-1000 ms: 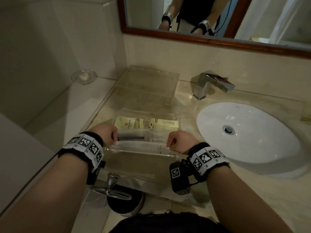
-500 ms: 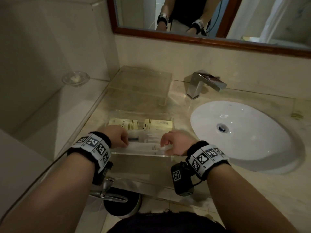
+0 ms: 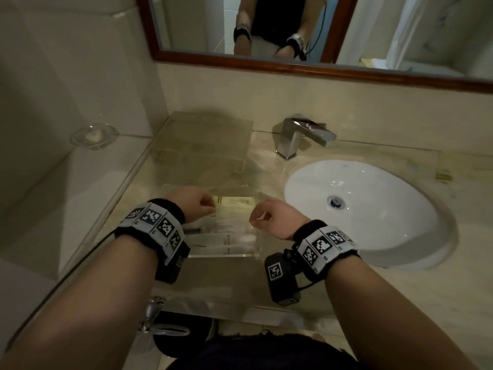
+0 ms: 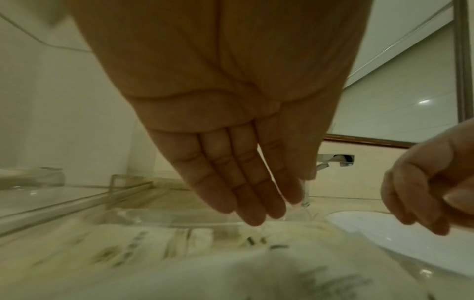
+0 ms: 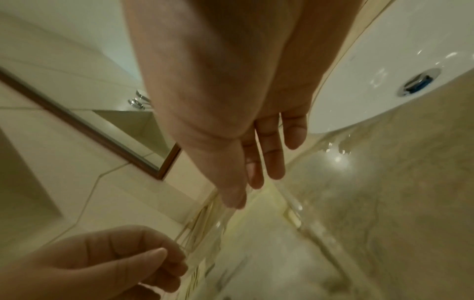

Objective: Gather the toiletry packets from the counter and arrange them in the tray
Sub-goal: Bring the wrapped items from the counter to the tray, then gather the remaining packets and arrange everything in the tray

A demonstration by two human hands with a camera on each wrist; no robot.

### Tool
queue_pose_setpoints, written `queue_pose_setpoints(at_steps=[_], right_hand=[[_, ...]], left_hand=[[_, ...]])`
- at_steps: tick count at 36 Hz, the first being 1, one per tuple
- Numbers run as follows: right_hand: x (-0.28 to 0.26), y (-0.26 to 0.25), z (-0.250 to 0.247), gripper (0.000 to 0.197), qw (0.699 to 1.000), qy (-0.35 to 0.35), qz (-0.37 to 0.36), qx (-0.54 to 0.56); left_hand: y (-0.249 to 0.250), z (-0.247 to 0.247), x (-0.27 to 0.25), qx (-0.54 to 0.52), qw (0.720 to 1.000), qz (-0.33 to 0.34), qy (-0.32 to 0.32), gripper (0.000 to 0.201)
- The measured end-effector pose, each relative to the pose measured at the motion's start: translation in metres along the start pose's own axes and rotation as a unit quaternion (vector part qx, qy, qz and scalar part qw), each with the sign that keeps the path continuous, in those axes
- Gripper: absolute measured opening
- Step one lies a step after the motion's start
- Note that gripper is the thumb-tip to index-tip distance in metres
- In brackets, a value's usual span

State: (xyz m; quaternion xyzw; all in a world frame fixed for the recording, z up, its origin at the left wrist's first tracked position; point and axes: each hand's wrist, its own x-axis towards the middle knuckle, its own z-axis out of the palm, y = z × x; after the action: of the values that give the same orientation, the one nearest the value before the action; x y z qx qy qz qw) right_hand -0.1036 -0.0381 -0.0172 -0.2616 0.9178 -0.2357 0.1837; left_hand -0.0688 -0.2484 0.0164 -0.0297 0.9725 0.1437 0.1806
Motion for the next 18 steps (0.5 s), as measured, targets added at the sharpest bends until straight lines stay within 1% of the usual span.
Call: queue_pose_setpoints(at_steps=[4, 8, 12, 18], right_hand=[[-0.007, 0.021, -0.017, 0.019, 0.997, 0.064, 0.029, 0.037], [-0.020, 0.049, -0.038, 0.018, 0.989, 0.103, 0.079, 0.066], [-0.035, 0.081, -0.062, 0.018, 0.980, 0.136, 0.120, 0.077], [-0.056, 0.141, -0.099, 0.009, 0.958, 0.191, 0.181, 0.116]], left_hand=[[0.031, -0.006, 0.017, -0.015, 0.999, 0.029, 0.000, 0.027], [0.068, -0.006, 0.034, -0.056, 0.996, 0.062, 0.031, 0.027], [0.110, -0.001, 0.053, -0.137, 0.985, 0.078, 0.071, 0.036], [0.179, 0.011, 0.077, -0.165, 0.974, 0.118, 0.102, 0.045]])
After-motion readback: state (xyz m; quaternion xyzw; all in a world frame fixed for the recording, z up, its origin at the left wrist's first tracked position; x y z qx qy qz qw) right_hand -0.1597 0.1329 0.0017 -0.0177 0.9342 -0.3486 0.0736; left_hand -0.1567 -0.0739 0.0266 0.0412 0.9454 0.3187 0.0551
